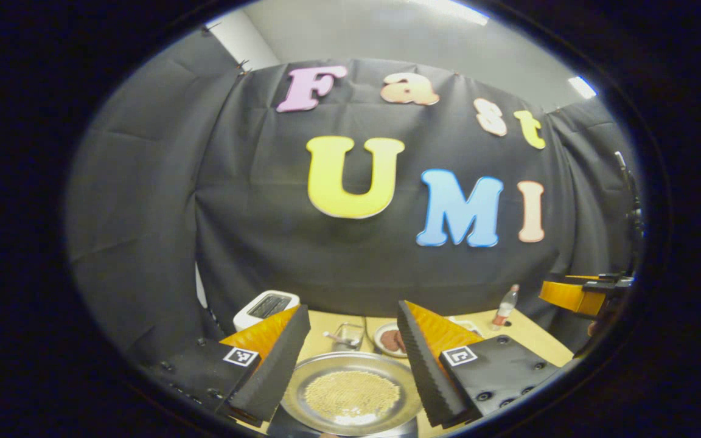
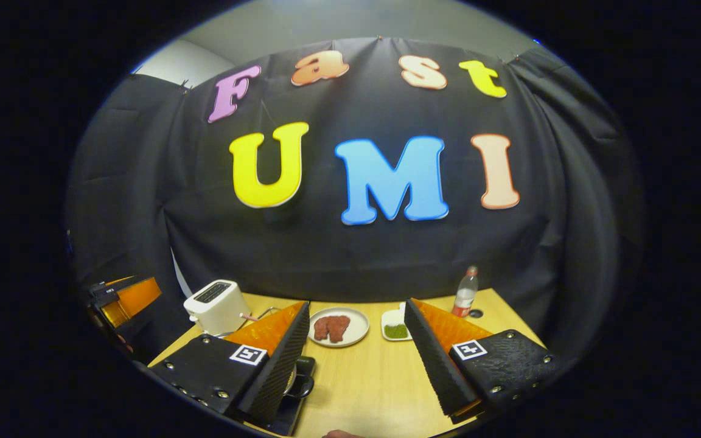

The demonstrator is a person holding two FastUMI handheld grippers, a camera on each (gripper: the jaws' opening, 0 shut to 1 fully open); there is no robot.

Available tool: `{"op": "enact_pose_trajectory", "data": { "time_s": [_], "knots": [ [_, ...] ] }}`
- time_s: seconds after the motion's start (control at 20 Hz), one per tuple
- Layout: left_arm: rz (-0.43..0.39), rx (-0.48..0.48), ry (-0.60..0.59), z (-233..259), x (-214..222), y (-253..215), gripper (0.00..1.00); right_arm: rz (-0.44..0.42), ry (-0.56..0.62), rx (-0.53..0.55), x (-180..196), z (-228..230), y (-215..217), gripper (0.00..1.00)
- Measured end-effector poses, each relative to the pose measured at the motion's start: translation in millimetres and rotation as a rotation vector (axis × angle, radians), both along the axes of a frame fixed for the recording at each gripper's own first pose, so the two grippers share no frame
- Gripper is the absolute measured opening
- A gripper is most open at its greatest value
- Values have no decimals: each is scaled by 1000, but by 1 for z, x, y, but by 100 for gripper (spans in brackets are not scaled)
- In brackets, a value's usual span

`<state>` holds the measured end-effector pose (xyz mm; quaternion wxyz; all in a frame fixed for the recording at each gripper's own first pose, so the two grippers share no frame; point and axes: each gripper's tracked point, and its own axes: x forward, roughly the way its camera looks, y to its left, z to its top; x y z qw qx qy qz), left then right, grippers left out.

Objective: First push the handle of the pot to place it horizontally, then grasp the pot with both hands and set it on the induction cooktop.

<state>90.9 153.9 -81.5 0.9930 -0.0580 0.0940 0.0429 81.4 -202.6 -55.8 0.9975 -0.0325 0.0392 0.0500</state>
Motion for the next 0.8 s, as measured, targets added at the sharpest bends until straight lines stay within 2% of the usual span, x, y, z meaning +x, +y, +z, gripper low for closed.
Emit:
{"op": "enact_pose_trajectory", "data": {
  "time_s": [0.15,0.25,0.35,0.55,0.8],
  "knots": [
    [6,4,-26,43,-2,-46,93,1,-57,-5,-20,44,-31,95],
    [-17,-9,-78,75,-6,-85,94,1,-69,9,-29,61,-52,95],
    [-27,20,-99,93,-17,-112,94,-4,-85,8,-35,65,-75,95],
    [-37,38,-89,89,-24,-150,93,-3,-79,27,-41,67,-104,95],
    [-21,63,-71,88,-33,-176,93,19,-66,33,-42,48,-132,95]
  ]
}}
